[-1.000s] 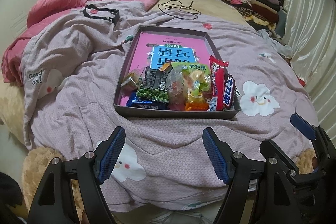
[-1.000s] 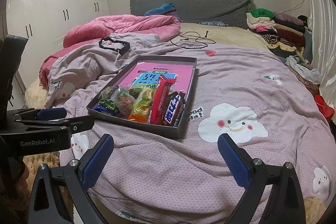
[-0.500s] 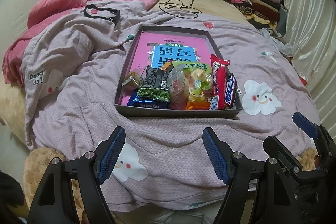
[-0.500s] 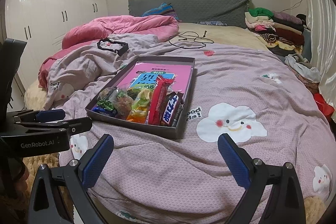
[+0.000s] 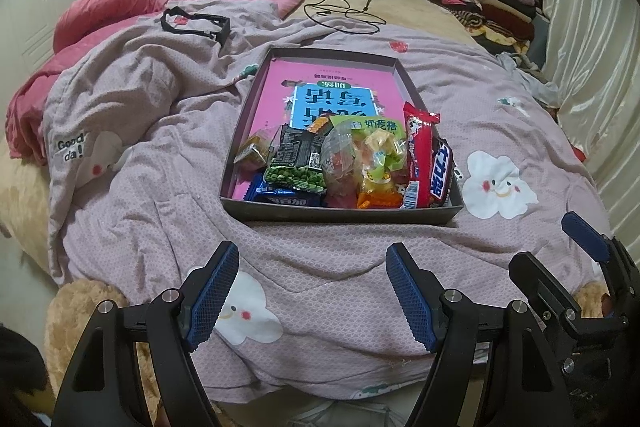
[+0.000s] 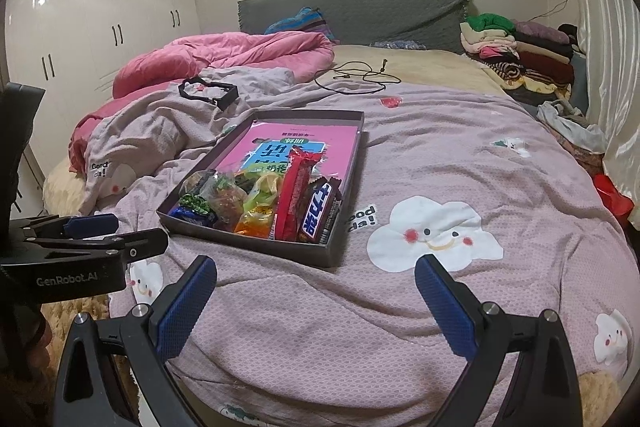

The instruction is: Organize snacks

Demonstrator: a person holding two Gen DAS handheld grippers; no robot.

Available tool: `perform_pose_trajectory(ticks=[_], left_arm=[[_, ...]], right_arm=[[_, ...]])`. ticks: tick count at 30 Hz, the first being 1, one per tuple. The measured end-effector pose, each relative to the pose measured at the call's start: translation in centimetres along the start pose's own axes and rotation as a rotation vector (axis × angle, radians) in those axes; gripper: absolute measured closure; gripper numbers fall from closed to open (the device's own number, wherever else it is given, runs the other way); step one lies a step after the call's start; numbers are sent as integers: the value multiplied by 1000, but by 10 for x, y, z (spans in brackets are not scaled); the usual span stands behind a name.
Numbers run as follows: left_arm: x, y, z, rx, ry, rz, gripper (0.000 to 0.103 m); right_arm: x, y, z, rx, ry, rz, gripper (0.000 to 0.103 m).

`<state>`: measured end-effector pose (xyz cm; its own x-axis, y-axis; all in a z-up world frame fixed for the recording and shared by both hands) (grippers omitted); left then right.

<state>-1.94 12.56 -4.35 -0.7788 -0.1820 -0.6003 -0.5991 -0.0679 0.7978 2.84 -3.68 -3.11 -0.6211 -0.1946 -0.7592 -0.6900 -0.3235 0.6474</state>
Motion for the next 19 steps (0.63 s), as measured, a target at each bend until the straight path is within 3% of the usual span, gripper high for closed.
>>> perform_pose_trajectory(ticks=[13, 19], left_arm=[[-2, -4, 2, 2, -8, -10, 26], [-12, -20, 29, -43, 30, -33, 26]], right_arm=[[1, -3, -7, 15, -12, -2, 3], [2, -14, -31, 34, -71, 10, 3]])
Point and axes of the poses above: each gripper's, at about its wrist camera, not at the fingertips, and y roughly against the way its jaws point, z to its left, x to its underside, the point moved 5 cm from there along -y, roughly the way its jaws point
